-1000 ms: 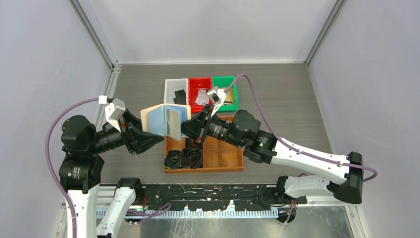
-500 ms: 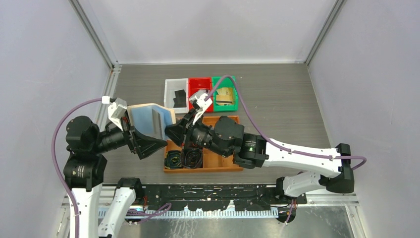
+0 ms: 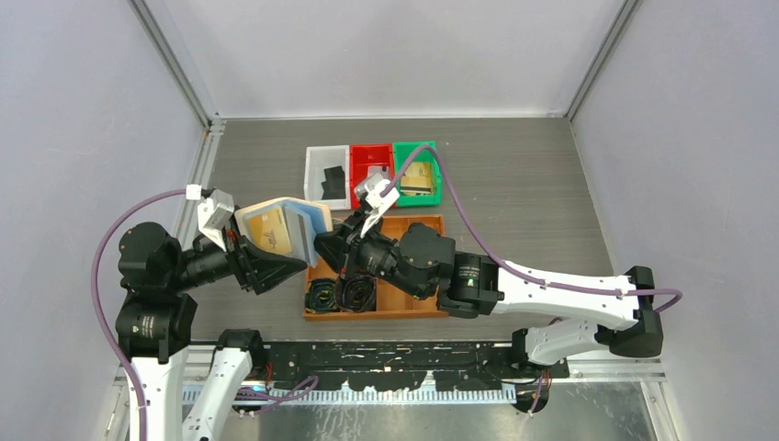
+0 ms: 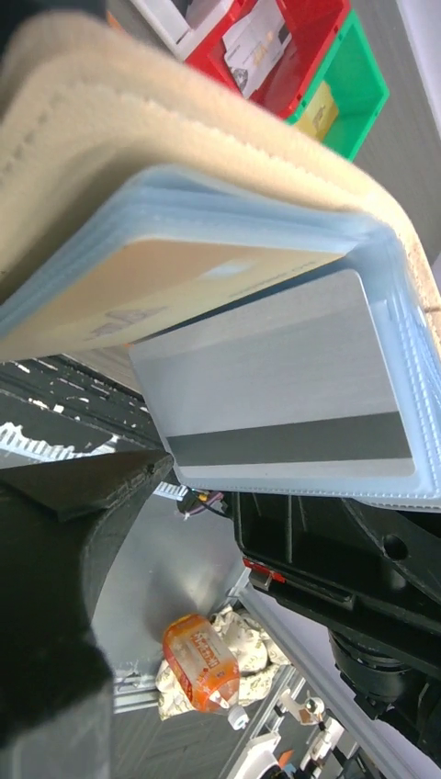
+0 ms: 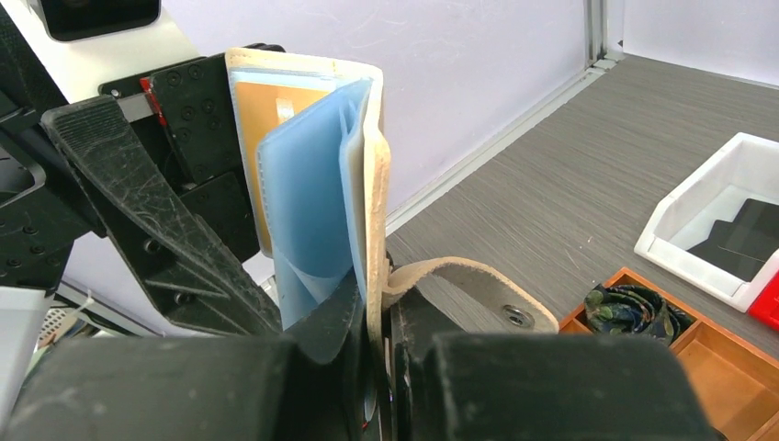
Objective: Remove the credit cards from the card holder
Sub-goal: Remove the credit card from the card holder.
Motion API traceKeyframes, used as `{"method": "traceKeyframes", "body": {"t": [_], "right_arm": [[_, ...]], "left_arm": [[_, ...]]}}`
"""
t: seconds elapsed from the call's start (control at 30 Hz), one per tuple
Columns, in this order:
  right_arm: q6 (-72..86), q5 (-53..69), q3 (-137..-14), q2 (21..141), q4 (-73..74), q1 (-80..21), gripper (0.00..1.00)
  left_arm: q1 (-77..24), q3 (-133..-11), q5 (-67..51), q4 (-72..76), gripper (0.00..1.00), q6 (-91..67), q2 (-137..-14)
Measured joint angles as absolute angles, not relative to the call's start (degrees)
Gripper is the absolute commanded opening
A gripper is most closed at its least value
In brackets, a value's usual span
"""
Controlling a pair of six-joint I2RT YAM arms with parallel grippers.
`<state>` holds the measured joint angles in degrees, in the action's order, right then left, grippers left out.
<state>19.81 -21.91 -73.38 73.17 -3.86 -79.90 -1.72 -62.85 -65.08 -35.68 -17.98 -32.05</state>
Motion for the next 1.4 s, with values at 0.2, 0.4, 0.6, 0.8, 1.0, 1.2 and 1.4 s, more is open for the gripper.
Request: {"method": "traceKeyframes", "body": {"t": [0.2,0.4,0.6,0.8,1.0,1.2,1.4], "right_arm": [[19.64,-21.12,-68.4,69.93,-7.4,-79.88,0.01],[19.59,-18.83,-65.47,67.7,-9.98,-80.03,0.13],[22.26,-16.8,-62.15,64.84,-11.16,-78.04,0.69],[28.01,-9.19,-56.1,58.7,-12.56,-68.53,0.91],[30.17,-1.3,-55.64,54.22,-12.23,-57.84,0.98],[26.24,12.84,-68.2,61.25,-6.57,-51.72,0.97],[20.82,29.76,-77.06,73.28,-2.31,-51.64,0.91]], "left_arm": [[-1.74,-62.87,-64.99,-35.9,0.22,-17.19,-32.03],[-1.74,-63.55,-64.99,-36.1,0.04,-17.04,-32.03],[-1.76,-64.01,-64.77,-36.77,0.0,-16.34,-32.08],[-1.76,-64.86,-61.58,-41.04,0.0,-11.38,-33.01],[-1.76,-65.98,-57.04,-51.57,0.0,2.44,-37.41],[-1.76,-66.67,-53.87,-64.84,0.0,20.34,-42.63],[-1.76,-70.28,-57.49,-72.23,0.0,27.33,-46.02]]}}
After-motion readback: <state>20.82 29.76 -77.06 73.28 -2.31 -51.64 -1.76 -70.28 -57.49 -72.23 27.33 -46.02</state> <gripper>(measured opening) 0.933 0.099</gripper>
